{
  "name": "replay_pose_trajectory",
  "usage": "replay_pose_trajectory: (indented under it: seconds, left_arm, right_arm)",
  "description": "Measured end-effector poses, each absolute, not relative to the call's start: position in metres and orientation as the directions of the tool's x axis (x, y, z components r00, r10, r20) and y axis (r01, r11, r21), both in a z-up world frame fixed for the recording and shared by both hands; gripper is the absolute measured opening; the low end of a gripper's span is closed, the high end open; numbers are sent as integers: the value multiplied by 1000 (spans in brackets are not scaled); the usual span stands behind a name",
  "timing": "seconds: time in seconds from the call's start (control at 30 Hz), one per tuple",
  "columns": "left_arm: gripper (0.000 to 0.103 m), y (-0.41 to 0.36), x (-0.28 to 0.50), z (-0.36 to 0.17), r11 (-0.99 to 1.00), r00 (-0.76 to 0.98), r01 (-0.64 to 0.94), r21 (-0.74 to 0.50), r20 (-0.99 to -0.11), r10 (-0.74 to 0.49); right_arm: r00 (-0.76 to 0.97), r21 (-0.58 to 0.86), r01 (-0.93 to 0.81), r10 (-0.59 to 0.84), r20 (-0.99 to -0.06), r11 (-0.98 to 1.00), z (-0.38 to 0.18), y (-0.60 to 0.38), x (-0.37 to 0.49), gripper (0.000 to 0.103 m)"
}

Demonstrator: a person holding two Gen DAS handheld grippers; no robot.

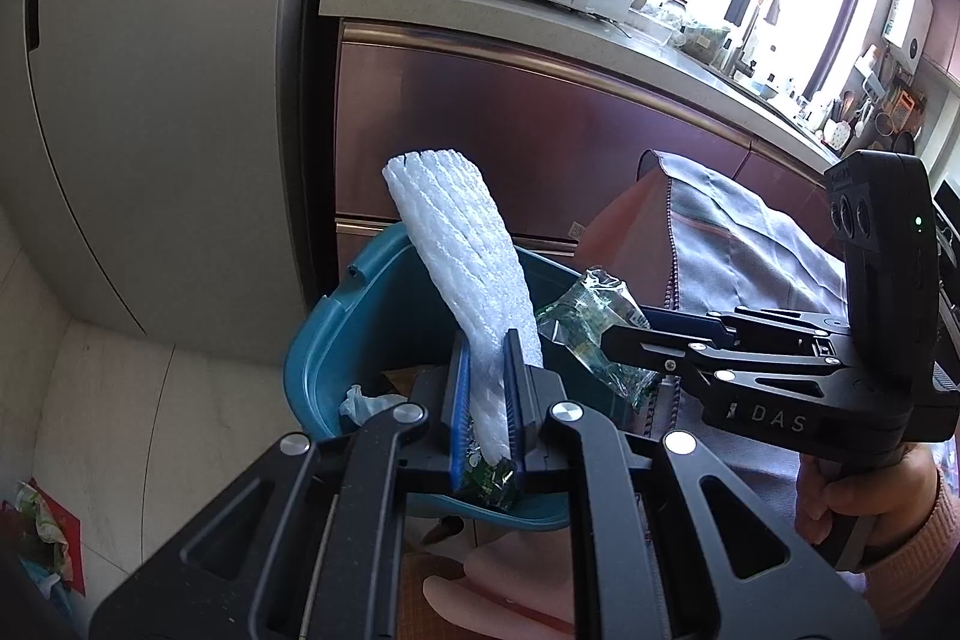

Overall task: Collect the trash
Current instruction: 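Lower both tools into the bin and open them to drop net and packet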

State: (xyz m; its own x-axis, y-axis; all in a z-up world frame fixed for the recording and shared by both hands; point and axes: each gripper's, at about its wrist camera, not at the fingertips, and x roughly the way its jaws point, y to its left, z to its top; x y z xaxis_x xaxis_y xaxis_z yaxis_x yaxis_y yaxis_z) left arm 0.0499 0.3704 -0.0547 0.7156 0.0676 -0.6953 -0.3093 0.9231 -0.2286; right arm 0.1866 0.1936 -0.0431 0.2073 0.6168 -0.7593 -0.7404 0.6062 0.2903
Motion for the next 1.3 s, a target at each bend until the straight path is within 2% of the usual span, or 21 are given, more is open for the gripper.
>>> replay_pose_trajectory:
  seconds: [0.8,1.17,1.3]
  left_arm:
    - [11,370,67,-76,925,686,-304,-229,-726,46]
    - [12,375,75,-95,917,661,-293,-271,-750,-10]
    - [12,376,79,-106,915,652,-281,-291,-757,-41]
  right_arm:
    - [196,255,-741,564,-802,621,-57,221,196,32]
    - [204,256,-735,565,-799,627,-59,219,195,44]
    - [208,259,-732,569,-796,630,-60,218,195,45]
